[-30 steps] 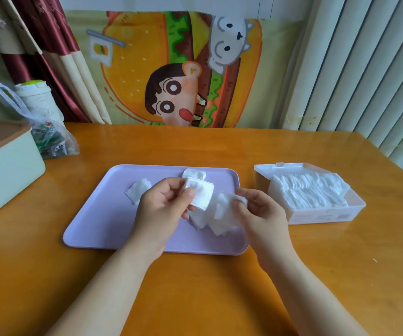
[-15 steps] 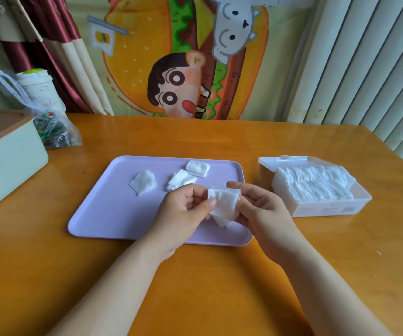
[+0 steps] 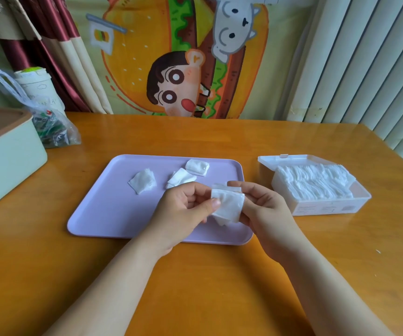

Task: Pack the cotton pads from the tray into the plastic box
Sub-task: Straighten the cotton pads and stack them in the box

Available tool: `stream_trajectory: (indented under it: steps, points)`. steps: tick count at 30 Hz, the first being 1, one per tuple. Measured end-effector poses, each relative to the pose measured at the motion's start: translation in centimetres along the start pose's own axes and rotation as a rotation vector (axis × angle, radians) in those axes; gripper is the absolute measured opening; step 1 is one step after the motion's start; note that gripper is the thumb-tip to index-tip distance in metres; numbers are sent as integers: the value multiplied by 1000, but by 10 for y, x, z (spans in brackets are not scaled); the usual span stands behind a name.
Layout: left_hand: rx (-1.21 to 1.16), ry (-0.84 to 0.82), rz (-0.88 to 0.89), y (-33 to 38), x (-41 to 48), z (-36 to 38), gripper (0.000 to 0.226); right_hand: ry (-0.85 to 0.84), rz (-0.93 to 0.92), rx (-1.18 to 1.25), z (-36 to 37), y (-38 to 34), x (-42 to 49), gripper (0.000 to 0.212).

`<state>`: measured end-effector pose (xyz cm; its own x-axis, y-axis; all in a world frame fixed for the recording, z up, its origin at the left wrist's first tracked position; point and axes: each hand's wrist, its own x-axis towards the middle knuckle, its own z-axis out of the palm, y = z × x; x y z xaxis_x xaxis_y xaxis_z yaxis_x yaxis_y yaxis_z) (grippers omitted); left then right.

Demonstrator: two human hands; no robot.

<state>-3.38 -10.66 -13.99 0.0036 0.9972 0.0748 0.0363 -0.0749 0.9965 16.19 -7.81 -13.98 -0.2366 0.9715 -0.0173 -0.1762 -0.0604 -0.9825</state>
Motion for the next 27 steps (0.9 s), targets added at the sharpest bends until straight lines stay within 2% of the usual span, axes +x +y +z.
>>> stream_trajectory:
  steps: [9,12,14,17,19,21,22,25,27]
  points:
    - [93,112,12,-11,4,2,6,-80,15,24,3,-1,-3,23]
    - [162,169,32,-13,6,4,8,-115,2,41,4,1,-2,33]
    - [283,191,72,-15,9,3,12,-67,-49,-80,4,8,0,39]
    - [582,161,135,-24,12,-9,21,97,-82,-143,5,16,3,25]
    - [761,91,154,-28,14,-17,41,173,-95,-205,4,19,4,22]
    - [840,39,140,-32,16,-18,56,221,-111,-224,3,19,4,20]
    - [872,35,137,-33,18,-17,55,242,-115,-219,3,19,5,19]
    - [966,97,221,-36,22,-11,26,278,-118,-206,2,22,6,19]
    - [1019,99,246,-36,21,-10,17,285,-115,-191,0,23,7,18]
